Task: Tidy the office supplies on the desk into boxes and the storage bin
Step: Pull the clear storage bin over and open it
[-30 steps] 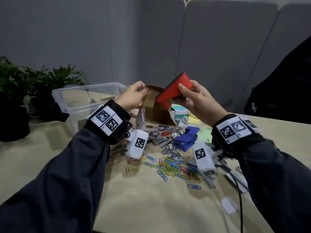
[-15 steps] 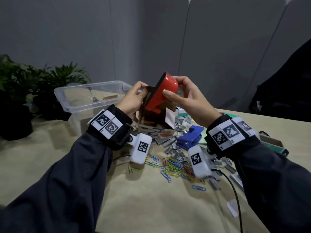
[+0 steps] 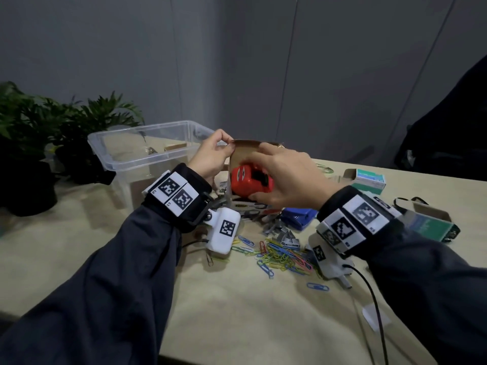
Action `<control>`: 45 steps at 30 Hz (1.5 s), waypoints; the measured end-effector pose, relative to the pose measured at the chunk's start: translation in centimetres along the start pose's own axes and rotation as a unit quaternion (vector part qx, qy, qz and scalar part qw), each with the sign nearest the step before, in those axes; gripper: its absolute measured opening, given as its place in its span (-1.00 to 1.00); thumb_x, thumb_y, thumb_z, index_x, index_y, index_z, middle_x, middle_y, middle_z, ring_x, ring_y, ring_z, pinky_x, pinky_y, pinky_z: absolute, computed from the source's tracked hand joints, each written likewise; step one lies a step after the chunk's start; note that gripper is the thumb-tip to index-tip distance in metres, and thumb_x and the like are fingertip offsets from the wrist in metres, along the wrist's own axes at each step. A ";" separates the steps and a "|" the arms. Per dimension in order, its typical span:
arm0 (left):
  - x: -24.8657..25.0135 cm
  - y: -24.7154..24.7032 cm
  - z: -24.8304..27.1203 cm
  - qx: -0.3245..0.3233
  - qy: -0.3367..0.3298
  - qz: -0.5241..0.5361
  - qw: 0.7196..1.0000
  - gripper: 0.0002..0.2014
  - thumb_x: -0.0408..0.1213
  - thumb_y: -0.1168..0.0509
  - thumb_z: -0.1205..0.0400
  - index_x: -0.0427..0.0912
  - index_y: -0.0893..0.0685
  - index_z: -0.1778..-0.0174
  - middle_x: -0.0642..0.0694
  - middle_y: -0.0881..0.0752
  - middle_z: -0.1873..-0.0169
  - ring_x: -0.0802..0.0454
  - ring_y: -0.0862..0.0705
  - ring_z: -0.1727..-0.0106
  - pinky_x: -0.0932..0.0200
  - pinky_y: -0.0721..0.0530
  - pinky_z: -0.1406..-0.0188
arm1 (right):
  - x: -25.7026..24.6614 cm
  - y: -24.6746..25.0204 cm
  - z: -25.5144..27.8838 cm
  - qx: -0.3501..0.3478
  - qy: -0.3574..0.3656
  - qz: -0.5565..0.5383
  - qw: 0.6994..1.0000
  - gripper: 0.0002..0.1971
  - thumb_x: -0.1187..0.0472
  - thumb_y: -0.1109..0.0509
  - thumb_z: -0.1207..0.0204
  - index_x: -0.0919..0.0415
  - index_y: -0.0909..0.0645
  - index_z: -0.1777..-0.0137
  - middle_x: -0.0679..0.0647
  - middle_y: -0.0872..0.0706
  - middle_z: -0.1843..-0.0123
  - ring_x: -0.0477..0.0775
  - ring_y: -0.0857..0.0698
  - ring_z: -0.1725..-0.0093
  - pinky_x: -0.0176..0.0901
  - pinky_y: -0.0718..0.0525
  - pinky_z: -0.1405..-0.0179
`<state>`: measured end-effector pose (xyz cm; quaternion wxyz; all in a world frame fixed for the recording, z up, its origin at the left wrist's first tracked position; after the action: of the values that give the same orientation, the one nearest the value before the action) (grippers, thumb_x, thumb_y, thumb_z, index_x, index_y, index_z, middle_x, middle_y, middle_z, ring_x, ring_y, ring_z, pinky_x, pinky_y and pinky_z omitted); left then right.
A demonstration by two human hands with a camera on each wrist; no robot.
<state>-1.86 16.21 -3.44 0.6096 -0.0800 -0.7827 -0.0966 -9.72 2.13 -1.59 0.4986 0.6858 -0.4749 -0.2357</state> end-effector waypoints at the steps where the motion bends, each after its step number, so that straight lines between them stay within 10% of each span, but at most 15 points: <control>1: 0.0 -0.1 0.0 0.003 -0.009 -0.002 1.000 -0.82 -0.34 -0.12 -0.78 -0.13 -0.40 0.16 -0.15 -0.60 0.31 0.20 -0.56 0.69 0.42 -0.37 0.85 | -0.3 -0.1 -0.2 -0.016 0.002 0.022 1.000 -0.36 -0.14 -0.50 -0.37 -0.09 -0.48 -0.46 -0.01 -0.57 -0.16 0.11 -0.63 -0.06 -0.14 -0.42 0.26; 10: -1.1 0.7 -1.3 0.025 -0.028 -0.054 0.998 -0.79 -0.35 -0.14 -0.76 -0.08 -0.43 0.20 -0.15 -0.58 0.27 -0.03 -0.52 0.45 0.38 -0.33 0.79 | -1.9 0.3 -2.1 -0.061 -0.011 0.124 0.990 -0.48 0.00 -0.47 -0.44 0.10 -0.41 -0.34 0.00 -0.64 -0.22 0.15 -0.66 -0.12 -0.06 -0.38 0.26; 14: -1.2 0.7 -1.5 0.034 -0.048 -0.063 0.996 -0.76 -0.42 -0.14 -0.75 -0.10 -0.43 0.22 -0.21 -0.58 0.30 -0.04 -0.56 0.37 0.19 -0.52 0.44 | -2.3 0.5 -2.5 -0.072 -0.003 0.121 0.990 -0.60 0.10 -0.46 -0.48 0.08 -0.49 -0.29 0.03 -0.63 -0.20 0.17 -0.67 -0.14 -0.06 -0.37 0.25; 24: -1.5 0.9 -0.9 0.041 0.009 -0.048 0.998 -0.79 -0.25 -0.18 -0.76 -0.07 -0.42 0.21 -0.18 -0.64 0.22 -0.08 -0.60 0.34 0.29 -0.46 0.67 | -1.6 -0.8 -2.1 -0.079 -0.028 0.093 0.992 -0.56 0.14 -0.46 -0.47 0.17 -0.52 -0.33 0.08 -0.54 -0.20 0.17 -0.63 -0.13 -0.04 -0.40 0.25; 31: -1.1 0.5 -0.1 -0.044 0.032 -0.356 0.933 -0.61 0.09 -0.31 -0.63 -0.22 -0.55 0.18 -0.09 -0.62 0.32 -0.11 -0.62 0.22 0.03 -0.66 0.18 | 2.1 -1.9 -1.9 -0.030 -0.114 -0.071 0.990 -0.42 0.01 -0.62 -0.30 0.24 -0.51 -0.23 0.12 -0.55 -0.13 0.17 -0.60 -0.03 -0.08 -0.53 0.07; 45: -1.5 0.5 0.3 -0.058 0.127 -0.136 0.981 -0.72 -0.34 -0.16 -0.75 -0.29 -0.50 0.31 -0.16 -0.55 0.47 -0.15 -0.61 0.43 -0.08 -0.78 0.34 | 1.5 -1.8 -2.5 0.012 -0.082 -0.063 0.995 -0.56 0.20 -0.63 -0.26 0.19 -0.65 -0.15 0.10 -0.66 -0.07 0.21 -0.66 0.06 0.12 -0.69 0.14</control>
<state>-1.65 16.72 -4.91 0.6797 0.0053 -0.6954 -0.2331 -6.32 2.05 -1.97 0.4340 0.6988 -0.4727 -0.3161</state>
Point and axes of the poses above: each hand's wrist, its own z-axis away from the middle knuckle, its own y-axis out of the back of the hand, x = y × z, the point moved 3 cm from there along -z, towards the middle knuckle
